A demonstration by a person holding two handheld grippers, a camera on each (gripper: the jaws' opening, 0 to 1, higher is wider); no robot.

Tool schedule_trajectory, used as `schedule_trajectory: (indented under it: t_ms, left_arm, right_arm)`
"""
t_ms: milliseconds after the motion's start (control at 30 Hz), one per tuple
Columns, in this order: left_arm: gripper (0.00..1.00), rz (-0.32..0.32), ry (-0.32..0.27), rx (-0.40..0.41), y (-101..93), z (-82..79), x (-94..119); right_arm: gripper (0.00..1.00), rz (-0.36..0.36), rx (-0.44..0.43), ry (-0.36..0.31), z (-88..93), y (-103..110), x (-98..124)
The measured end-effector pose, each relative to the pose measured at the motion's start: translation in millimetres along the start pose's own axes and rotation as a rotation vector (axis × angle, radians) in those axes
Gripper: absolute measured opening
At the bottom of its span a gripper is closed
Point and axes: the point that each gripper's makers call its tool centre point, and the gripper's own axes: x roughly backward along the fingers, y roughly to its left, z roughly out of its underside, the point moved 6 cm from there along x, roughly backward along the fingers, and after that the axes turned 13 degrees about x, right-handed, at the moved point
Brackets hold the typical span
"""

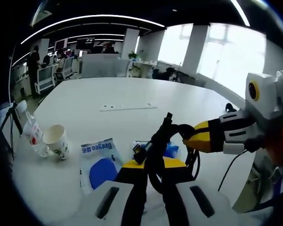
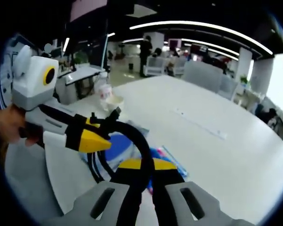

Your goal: Arrange the tabletop items into an orderly group along one side of the table until the central work area is clear of visible clutter.

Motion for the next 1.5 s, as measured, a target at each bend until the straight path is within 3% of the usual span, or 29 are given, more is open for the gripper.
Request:
schedule_trajectory:
  t_ms: [800, 1300, 1500]
  left_arm:
    - [0.09, 0.007, 0.070, -0.014, -5.1, 38.6, 5]
    - [0.09, 0.035, 0.138, -0.054, -8.7, 49.8, 2]
    - [0.09, 0.045, 0.176, -0.066, -10.0, 61.3, -1]
  right_arm:
    - [0.02, -0.038, -0.042, 0.049, 33.0, 24, 7]
    - [0.02, -0.041, -0.072, 0.089, 50.2, 31, 10]
    - [0.02, -0.049, -0.085, 0.113, 62.1, 36, 9]
